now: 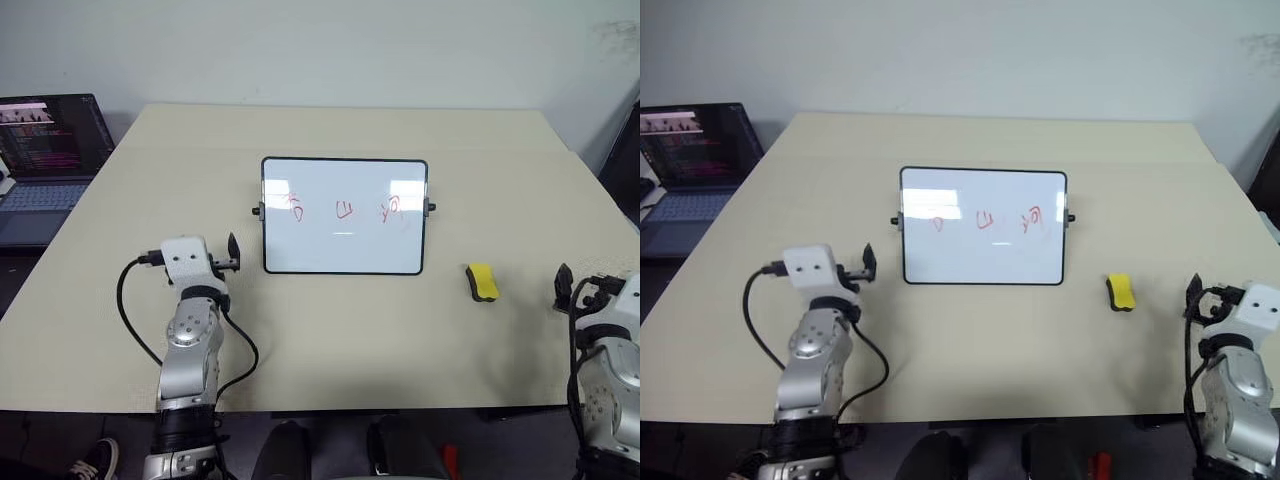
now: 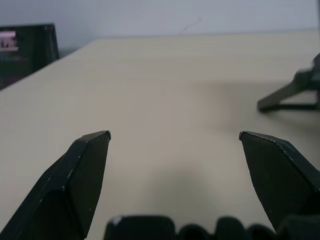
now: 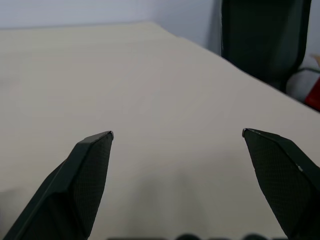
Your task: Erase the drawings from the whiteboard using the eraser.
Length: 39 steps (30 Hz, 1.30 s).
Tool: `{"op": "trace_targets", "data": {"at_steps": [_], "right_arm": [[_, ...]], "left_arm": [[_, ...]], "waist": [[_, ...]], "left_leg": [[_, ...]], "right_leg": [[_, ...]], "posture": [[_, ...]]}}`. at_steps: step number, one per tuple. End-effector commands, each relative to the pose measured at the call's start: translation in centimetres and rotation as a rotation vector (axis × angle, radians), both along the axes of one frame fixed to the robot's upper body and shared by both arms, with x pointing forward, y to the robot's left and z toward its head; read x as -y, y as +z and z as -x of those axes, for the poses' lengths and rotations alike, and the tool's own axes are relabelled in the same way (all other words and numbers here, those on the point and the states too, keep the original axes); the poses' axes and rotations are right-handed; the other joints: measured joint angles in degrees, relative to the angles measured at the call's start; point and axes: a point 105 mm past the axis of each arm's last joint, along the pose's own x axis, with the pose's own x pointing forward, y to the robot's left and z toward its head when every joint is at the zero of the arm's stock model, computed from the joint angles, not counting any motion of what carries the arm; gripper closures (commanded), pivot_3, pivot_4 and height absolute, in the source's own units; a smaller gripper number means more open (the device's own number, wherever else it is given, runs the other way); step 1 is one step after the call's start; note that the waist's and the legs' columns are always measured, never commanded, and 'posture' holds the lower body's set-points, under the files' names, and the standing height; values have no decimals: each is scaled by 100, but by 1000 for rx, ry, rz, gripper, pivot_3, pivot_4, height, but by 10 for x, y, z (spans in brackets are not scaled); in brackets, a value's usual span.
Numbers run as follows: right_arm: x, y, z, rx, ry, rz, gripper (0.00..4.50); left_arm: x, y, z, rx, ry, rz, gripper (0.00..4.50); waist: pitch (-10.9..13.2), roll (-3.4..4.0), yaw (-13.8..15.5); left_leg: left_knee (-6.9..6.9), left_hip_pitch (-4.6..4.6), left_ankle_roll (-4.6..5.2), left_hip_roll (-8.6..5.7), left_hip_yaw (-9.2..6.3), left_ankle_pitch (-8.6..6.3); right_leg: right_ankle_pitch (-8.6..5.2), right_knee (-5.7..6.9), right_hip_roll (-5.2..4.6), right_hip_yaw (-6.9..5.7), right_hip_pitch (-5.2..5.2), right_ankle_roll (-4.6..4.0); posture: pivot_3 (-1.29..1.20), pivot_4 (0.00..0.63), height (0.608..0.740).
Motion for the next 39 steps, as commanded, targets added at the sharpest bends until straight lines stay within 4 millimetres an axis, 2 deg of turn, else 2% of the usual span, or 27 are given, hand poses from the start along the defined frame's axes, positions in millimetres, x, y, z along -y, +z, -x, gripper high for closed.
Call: {"op": "trace_targets", "data": {"at_steps": [1,4,8,13,16,18,21,24,26,30,33,35,39], "right_arm": [[1,14,3,15,4,-27,21],[3,19,2,23,-3,-3,21],[6,42,1,61,13,120,21],[2,53,-4,105,32,128,21],[-12,49,-11,96,117,64,21],[-26,47,-14,101,166,56,21],[-47,57,-12,127,252,23,21],[-77,66,-5,143,372,-3,21],[-93,69,3,131,452,-6,21],[-116,60,11,0,532,36,21],[-114,52,15,-68,498,11,21],[-116,47,16,-106,490,15,21],[-119,45,7,-122,431,8,21]], "left_arm": [[-7,18,0,73,42,-13,0],[-14,15,1,69,87,0,0],[-15,24,5,95,65,-16,0],[-35,35,13,119,78,-35,0],[-32,41,12,120,-33,-35,0],[-25,44,8,105,-177,-34,0],[-1,61,-2,53,-519,-79,0],[14,85,-11,28,-751,-162,0],[36,101,-12,32,-893,-188,0],[82,117,-3,11,-1182,-219,0],[114,109,12,-46,-1397,-317,0],[129,102,21,-78,-1505,-359,0],[147,90,36,-125,-1668,-437,0]], "waist": [[0,0,1],[-1,1,0],[-1,2,2],[-1,1,-16],[-1,1,-15],[-1,1,-12],[1,3,-4],[4,6,35],[4,6,50],[4,5,40],[4,4,29],[4,5,-5],[6,7,-48]], "left_leg": [[0,0,0,-2,0,0],[3,4,2,-3,3,1],[2,2,2,-6,4,1],[0,3,1,3,4,1],[-2,4,1,7,1,1],[-1,4,1,6,2,1],[0,3,1,4,3,1],[2,0,1,3,-4,1],[0,-2,1,1,-5,1],[0,-5,1,-2,5,0],[-1,-5,1,0,2,0],[-2,-4,1,3,0,0],[-2,-1,1,6,0,0]], "right_leg": [[0,0,-1,1,0,1],[0,-1,2,2,2,3],[-1,-1,4,3,1,3],[-1,-3,30,7,0,3],[-2,-2,30,5,0,2],[-1,-1,31,4,0,1],[-2,0,34,5,-1,1],[-7,0,40,-4,-2,8],[-7,-6,40,-4,0,7],[-7,-11,33,5,-1,8],[-8,-10,37,3,-2,7],[-10,-8,40,3,-4,3],[-16,-5,51,7,-4,9]], "posture": [[0,150,740],[0,150,740],[0,150,740],[0,150,740],[0,150,740],[0,150,740],[0,150,740],[0,150,740],[0,150,740],[0,150,740],[0,150,740],[0,150,740],[0,150,740]]}}
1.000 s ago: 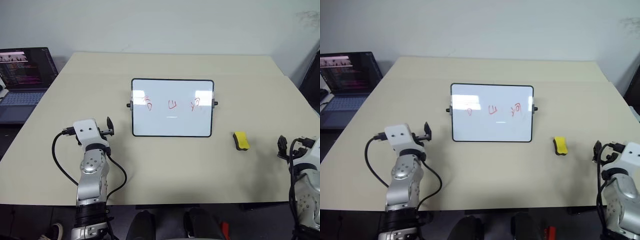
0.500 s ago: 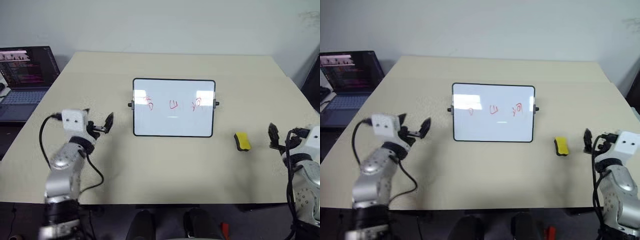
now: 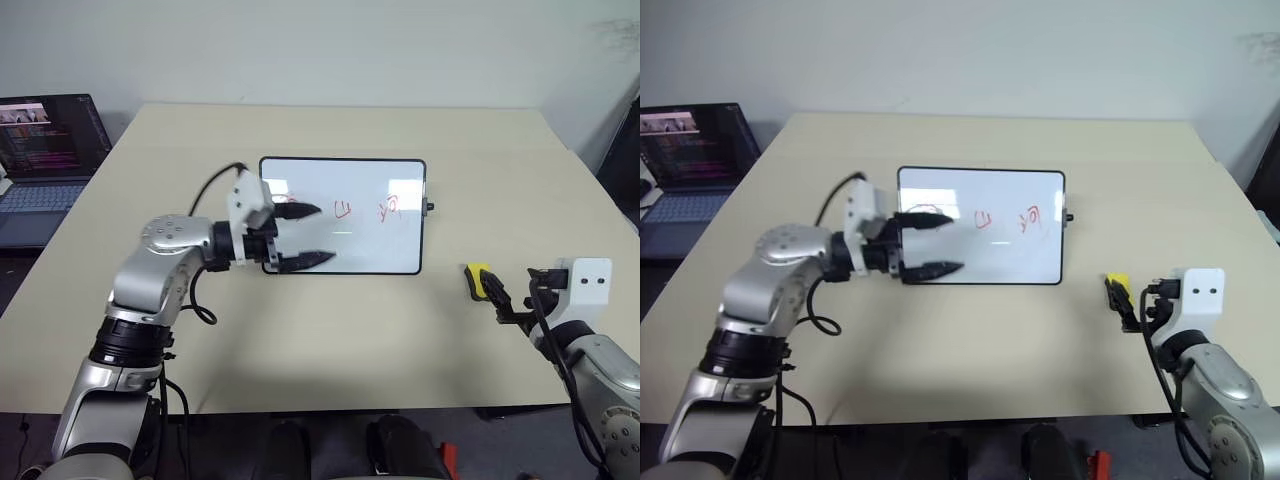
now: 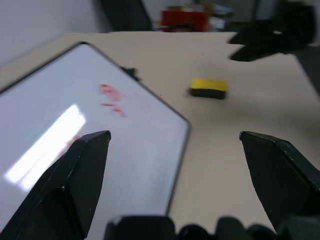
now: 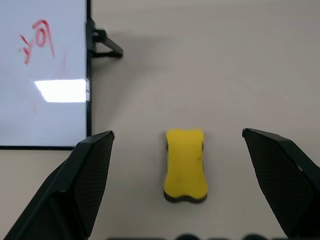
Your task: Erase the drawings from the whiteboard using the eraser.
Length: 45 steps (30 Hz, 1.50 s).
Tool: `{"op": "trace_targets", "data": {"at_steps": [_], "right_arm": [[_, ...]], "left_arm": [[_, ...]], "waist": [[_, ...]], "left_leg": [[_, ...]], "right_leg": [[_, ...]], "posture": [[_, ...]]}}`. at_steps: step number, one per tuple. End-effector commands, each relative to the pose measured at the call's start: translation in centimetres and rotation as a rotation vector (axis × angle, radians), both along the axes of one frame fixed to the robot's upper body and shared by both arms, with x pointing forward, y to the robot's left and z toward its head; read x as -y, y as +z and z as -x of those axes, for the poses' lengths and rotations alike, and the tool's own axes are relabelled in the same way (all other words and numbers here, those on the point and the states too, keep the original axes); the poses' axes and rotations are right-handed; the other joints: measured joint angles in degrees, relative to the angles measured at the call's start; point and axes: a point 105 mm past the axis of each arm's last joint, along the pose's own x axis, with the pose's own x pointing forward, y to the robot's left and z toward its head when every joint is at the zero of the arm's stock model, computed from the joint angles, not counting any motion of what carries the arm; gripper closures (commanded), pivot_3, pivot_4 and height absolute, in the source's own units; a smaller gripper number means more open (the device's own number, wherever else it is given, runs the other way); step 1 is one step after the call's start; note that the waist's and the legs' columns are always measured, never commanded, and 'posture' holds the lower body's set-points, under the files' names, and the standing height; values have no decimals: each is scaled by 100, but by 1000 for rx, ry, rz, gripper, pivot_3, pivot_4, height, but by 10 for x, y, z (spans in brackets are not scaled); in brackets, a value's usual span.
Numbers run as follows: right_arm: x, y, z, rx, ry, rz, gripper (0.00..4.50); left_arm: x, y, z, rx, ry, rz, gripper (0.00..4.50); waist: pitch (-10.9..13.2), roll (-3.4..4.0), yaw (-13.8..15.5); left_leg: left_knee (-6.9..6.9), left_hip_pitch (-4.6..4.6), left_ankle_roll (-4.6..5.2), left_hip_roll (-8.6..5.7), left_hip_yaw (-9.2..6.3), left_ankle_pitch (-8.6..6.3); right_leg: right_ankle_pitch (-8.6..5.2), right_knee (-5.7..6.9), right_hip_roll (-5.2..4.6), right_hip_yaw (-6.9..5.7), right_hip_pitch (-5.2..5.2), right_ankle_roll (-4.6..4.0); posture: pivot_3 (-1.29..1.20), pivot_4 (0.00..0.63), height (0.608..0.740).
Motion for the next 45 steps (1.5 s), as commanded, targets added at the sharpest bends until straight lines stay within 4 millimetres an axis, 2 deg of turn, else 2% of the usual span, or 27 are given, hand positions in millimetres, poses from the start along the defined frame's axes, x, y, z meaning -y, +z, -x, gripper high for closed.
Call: {"op": "trace_targets", "data": {"at_steps": [1,7,13,16,23,43,45], "right_arm": [[-6,11,-8,37,-42,11,21],[-12,3,-25,9,-60,26,21],[-2,-14,-40,-48,-82,83,21],[3,-16,-48,-42,-90,73,21],[9,-20,-58,-46,-76,57,21],[14,-35,-64,-95,-68,56,21],[14,-36,-65,-99,-68,54,658]], "left_arm": [[14,7,13,74,-142,-65,0],[37,6,3,106,-232,-109,0],[52,1,7,122,-279,-104,0],[57,-5,10,122,-284,-106,0],[54,-10,14,115,-276,-110,0],[52,-16,15,108,-236,-94,0],[52,-16,15,106,-232,-94,0]], "waist": [[1,2,-7],[1,2,37],[1,2,31],[2,3,16],[2,3,12],[2,3,13],[2,3,17]], "left_leg": [[1,0,0,0,2,0],[4,-5,1,-6,-4,0],[3,-12,4,-5,-1,-1],[2,-11,5,-5,-3,-2],[2,-9,5,-2,-5,-2],[3,-8,5,-1,-3,-2],[3,-9,5,-1,-4,-2]], "right_leg": [[-2,1,3,3,-2,3],[-8,-2,11,-1,-3,14],[2,-8,8,2,-6,-6],[1,-5,10,0,-7,-8],[0,-1,16,0,-7,-9],[1,1,11,1,-7,-10],[1,0,11,0,-7,-10]], "posture": [[0,150,740],[0,150,740],[0,150,740],[0,150,740],[0,150,740],[0,150,740],[0,150,740]]}}
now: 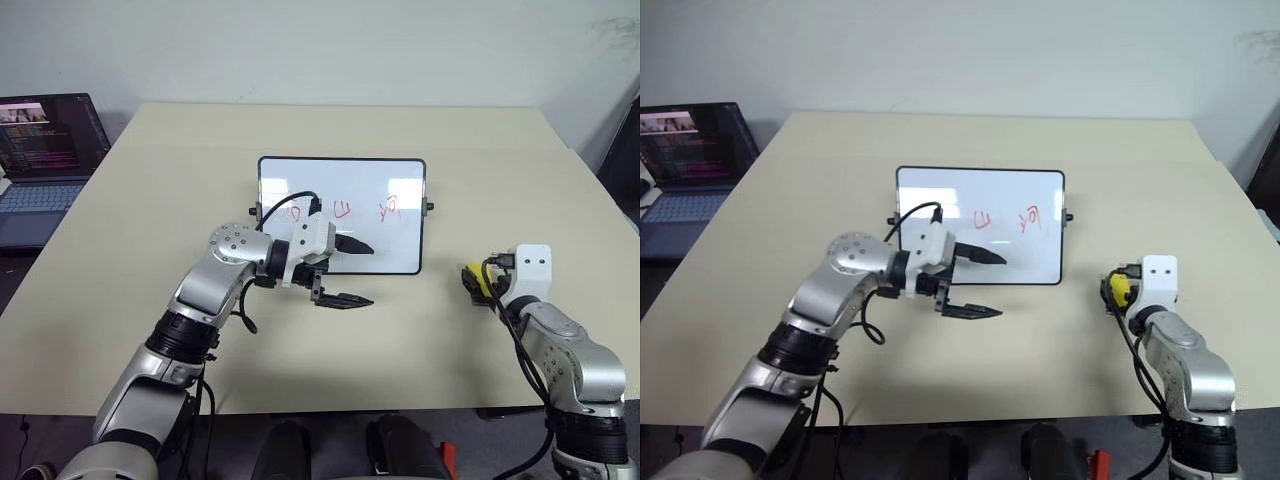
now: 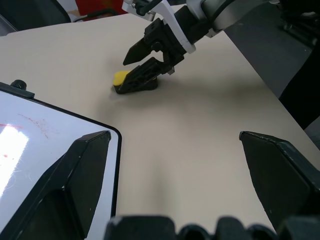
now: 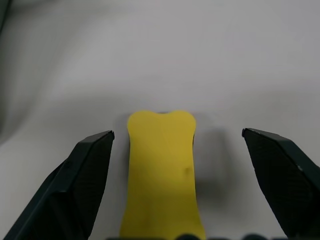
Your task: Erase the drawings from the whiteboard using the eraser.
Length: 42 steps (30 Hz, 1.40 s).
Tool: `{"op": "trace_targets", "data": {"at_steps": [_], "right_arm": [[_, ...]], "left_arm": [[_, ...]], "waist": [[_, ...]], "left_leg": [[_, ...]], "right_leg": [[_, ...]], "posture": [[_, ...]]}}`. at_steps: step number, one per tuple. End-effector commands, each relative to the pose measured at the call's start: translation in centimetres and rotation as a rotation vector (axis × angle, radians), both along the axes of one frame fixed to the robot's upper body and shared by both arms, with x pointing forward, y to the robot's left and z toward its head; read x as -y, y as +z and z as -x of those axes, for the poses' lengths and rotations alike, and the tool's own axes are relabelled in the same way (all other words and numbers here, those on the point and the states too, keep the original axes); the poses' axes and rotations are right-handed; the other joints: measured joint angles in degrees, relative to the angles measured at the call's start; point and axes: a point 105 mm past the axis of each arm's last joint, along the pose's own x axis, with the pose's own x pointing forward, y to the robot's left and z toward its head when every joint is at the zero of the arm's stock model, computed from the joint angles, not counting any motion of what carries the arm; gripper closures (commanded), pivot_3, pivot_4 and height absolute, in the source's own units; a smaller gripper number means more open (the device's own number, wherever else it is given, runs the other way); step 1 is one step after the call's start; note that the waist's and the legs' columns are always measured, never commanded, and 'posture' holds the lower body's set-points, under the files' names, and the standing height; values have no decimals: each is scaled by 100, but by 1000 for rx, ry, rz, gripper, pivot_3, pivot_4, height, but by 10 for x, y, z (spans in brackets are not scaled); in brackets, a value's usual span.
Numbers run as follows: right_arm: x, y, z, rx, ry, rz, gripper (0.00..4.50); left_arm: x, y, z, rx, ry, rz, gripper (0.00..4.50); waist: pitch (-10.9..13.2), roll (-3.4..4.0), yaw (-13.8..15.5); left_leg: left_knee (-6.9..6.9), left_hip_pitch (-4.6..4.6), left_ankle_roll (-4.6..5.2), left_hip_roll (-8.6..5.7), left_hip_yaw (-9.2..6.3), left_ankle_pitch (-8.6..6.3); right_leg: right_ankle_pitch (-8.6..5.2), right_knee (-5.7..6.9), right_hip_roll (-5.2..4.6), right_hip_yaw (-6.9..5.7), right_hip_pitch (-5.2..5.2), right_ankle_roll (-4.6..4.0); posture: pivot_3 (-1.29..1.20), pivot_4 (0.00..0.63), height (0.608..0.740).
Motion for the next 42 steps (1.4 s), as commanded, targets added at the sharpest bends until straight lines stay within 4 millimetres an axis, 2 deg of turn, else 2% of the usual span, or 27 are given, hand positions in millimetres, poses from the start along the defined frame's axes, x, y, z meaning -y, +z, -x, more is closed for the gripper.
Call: {"op": "trace_targets", "data": {"at_steps": [1,6,7,8,15,19,23,26,29,32,34,38,40,42], "right_arm": [[5,9,-3,44,-19,7,993],[4,6,-6,32,-16,14,2824],[4,5,-6,31,-16,15,3134],[4,5,-7,32,-18,16,3228],[2,9,-7,51,-19,12,3228],[-6,23,0,122,29,33,3228],[-13,27,11,148,90,81,3228],[-20,37,14,196,135,108,3229],[-45,60,16,292,257,101,3229],[-82,66,21,325,442,111,3229],[-94,66,21,329,499,128,3229],[-139,77,18,357,695,136,3229],[-170,85,11,400,818,229,3229],[-189,90,6,429,885,314,3229]], "left_arm": [[0,10,2,41,-2,18,0],[-2,8,2,38,5,15,0],[-2,8,3,37,6,14,0],[-2,8,3,36,8,14,0],[-8,7,3,4,43,24,0],[-27,10,6,-62,146,65,0],[-49,17,10,-115,276,132,0],[-68,23,2,-94,432,172,0],[-101,35,-15,-45,693,264,0],[-124,30,-14,-27,837,238,0],[-129,25,-11,-20,885,212,0],[-131,17,-8,-32,955,174,0],[-131,14,-11,-41,957,156,0],[-131,13,-16,-39,967,148,0]], "waist": [[0,0,2],[0,0,1],[0,0,1],[0,0,1],[0,0,-2],[1,3,-16],[2,3,-5],[2,3,2],[2,3,-3],[2,4,-34],[2,3,-18],[3,1,2],[3,1,1],[4,2,0]], "left_leg": [[0,0,0,0,0,0],[0,1,0,0,1,0],[0,1,0,0,1,0],[0,1,0,0,1,0],[0,1,0,2,1,0],[-1,2,0,9,0,0],[-3,1,0,14,-6,0],[1,1,0,9,-4,0],[3,4,0,5,-3,0],[2,10,0,14,-5,0],[-2,12,0,18,-9,0],[1,7,-2,12,-9,0],[4,8,-2,5,-6,1],[6,12,-2,3,-6,1]], "right_leg": [[0,0,0,0,0,0],[0,0,0,1,0,0],[0,0,0,1,0,0],[0,0,0,1,0,-1],[0,1,0,1,0,-1],[0,1,0,3,0,-1],[-1,1,0,-3,-1,-1],[-1,3,-8,-2,1,1],[-3,3,-12,-2,1,9],[-4,5,-8,-1,2,10],[-1,4,-8,-2,2,4],[1,5,-9,-6,2,-2],[2,5,-16,-5,4,-1],[3,7,-17,-6,6,0]], "posture": [[0,150,740],[0,150,740],[0,150,740],[0,150,740],[0,150,740],[0,150,740],[0,150,740],[0,150,740],[0,150,740],[0,150,740],[0,150,740],[0,150,740],[0,150,740],[0,150,740]]}}
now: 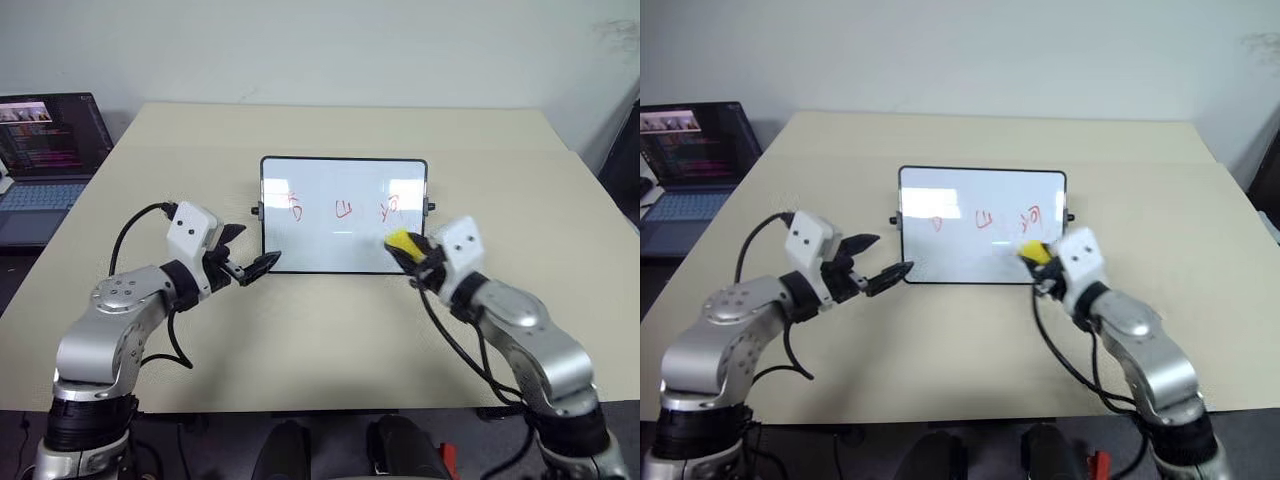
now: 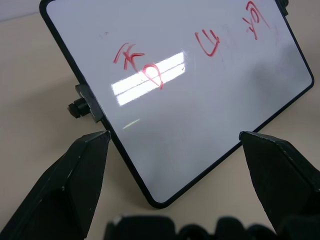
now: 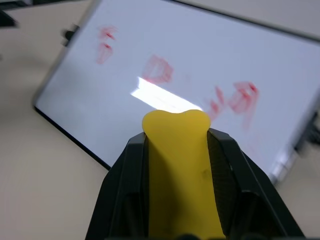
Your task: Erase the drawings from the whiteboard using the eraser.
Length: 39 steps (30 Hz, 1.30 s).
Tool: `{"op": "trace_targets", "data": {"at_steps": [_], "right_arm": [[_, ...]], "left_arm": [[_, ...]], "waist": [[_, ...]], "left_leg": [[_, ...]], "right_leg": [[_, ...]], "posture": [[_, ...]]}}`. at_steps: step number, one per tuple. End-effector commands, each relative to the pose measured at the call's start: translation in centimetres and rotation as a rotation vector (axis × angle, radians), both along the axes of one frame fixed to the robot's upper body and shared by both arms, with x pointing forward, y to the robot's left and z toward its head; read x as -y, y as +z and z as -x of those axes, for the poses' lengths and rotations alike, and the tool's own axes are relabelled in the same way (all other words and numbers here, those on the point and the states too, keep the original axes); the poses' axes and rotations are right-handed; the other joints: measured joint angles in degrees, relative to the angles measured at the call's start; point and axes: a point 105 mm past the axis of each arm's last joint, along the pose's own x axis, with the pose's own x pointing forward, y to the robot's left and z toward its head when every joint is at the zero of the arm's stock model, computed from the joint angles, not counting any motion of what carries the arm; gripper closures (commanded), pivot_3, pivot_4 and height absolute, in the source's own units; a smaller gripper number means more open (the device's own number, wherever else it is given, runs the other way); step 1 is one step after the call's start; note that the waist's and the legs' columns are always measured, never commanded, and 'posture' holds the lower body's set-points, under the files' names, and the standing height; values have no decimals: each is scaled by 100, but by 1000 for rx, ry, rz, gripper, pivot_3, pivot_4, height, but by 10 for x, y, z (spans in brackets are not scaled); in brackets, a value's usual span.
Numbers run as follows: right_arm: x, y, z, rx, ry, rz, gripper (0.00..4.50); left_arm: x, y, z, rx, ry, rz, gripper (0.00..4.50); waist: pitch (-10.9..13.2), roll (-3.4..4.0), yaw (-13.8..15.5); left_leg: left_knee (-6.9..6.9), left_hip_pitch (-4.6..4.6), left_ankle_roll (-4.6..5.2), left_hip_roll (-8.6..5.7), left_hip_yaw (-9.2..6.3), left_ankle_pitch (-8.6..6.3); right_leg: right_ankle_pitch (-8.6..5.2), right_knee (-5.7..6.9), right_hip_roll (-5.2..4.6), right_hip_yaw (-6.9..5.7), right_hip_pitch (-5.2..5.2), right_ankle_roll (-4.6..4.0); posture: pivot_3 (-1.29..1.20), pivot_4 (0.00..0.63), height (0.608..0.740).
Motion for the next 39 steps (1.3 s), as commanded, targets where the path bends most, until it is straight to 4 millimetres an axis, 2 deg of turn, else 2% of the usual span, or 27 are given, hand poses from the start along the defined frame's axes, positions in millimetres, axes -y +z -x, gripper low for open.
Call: {"op": "trace_targets", "data": {"at_steps": [1,3,6,14,18,22,26,31,36,39], "right_arm": [[-32,15,-6,117,102,101,3230],[-48,27,-16,171,125,125,3230],[-63,35,-28,214,136,170,3230],[-88,37,-55,286,175,334,3230],[-94,45,-70,349,158,370,3230],[-113,52,-78,403,182,382,3230],[-132,48,-84,451,200,427,3230],[-133,35,-95,461,196,507,3230],[-117,2,-104,368,212,655,3231],[-117,6,-104,388,208,654,3231]], "left_arm": [[3,12,-9,44,3,-32,0],[3,13,-16,49,11,-35,0],[6,14,-24,55,4,-31,0],[15,20,-41,64,-29,-17,0],[13,18,-43,59,-22,-16,0],[10,12,-39,30,-12,-15,0],[4,6,-35,9,18,-19,0],[4,7,-32,10,25,-15,0],[5,8,-30,17,30,-14,0],[4,8,-30,19,32,-16,0]], "waist": [[1,0,6],[0,-1,19],[0,-1,16],[3,-3,9],[3,-3,-5],[3,-3,-25],[3,-2,-44],[3,-2,9],[3,-3,-3],[3,-3,-4]], "left_leg": [[-1,0,0,-1,-2,0],[-1,-2,0,1,-10,0],[-1,-6,0,1,-7,0],[-5,-14,-3,-5,-1,-2],[-6,-12,-3,-5,-1,-2],[-7,-13,-3,-3,1,-2],[-10,-13,-3,0,1,-2],[-9,-15,-4,-7,0,-1],[-7,-14,-5,-15,5,-1],[-8,-5,-5,-11,-2,-1]], "right_leg": [[0,0,1,-3,-1,-1],[0,0,4,-10,0,-2],[1,0,4,-7,-3,-4],[1,-3,-38,-10,-12,-8],[1,-1,-38,-9,-12,-8],[1,0,-39,-7,-14,-8],[1,2,-40,-8,-17,-9],[1,2,-51,-12,-16,-9],[1,3,-62,-10,-15,-9],[1,10,-59,-15,-9,-10]], "posture": [[0,150,740],[0,150,740],[0,150,740],[0,150,740],[0,150,740],[0,150,740],[0,150,740],[0,150,740],[0,150,740],[0,150,740]]}}
